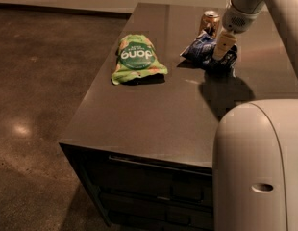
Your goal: Move blue chip bag near orange can
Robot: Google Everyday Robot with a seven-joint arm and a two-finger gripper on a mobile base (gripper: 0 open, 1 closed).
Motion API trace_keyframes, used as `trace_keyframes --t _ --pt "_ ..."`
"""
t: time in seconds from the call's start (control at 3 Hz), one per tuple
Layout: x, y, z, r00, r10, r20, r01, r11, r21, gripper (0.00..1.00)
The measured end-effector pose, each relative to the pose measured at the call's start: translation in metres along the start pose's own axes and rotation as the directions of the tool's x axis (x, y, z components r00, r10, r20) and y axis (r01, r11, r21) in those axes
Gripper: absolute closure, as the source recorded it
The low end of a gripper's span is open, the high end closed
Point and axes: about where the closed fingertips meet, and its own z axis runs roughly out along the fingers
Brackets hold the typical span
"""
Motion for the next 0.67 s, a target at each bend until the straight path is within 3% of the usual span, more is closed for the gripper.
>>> trace_keyframes --t 0.33,0.67 --pt "-0.0018 -0.0021 0.0040 1.000 -0.001 0.004 0.001 1.0000 0.005 0.00" --pt "-0.0018 -0.0021 0.0041 1.000 -0.001 0.004 0.001 1.0000 0.005 0.00"
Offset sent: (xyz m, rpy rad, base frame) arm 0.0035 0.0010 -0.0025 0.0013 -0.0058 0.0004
